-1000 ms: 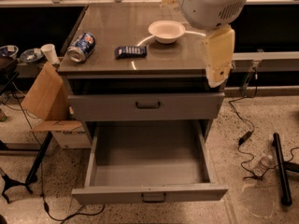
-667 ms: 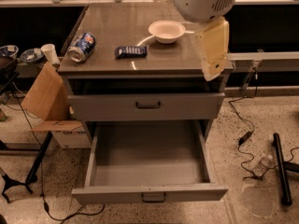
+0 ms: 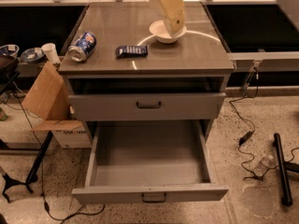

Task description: Place pepsi can into middle drawer

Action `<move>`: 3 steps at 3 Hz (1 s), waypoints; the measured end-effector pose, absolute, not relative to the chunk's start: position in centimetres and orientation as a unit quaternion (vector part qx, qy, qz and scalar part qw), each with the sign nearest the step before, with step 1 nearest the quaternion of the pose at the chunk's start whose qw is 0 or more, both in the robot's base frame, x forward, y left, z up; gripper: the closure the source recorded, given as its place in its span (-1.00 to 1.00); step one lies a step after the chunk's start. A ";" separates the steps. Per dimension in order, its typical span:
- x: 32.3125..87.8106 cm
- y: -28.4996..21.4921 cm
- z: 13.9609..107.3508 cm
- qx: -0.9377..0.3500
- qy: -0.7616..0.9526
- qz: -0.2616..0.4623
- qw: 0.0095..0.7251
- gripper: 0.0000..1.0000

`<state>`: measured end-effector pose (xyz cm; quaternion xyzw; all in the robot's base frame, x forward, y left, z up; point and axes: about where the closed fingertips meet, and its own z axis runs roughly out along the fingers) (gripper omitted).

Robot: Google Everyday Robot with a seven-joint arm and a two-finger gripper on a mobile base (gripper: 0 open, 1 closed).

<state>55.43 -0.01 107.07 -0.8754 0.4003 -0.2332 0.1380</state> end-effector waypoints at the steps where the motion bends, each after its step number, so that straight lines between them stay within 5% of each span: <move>1: 60.8 6.5 105.8 -0.896 0.347 -0.229 0.156 -1.00; 3: 62.2 8.7 105.5 -0.902 0.327 -0.229 0.165 -1.00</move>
Offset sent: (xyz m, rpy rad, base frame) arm 0.0371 0.0419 -0.0139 -0.0262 0.0232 0.0802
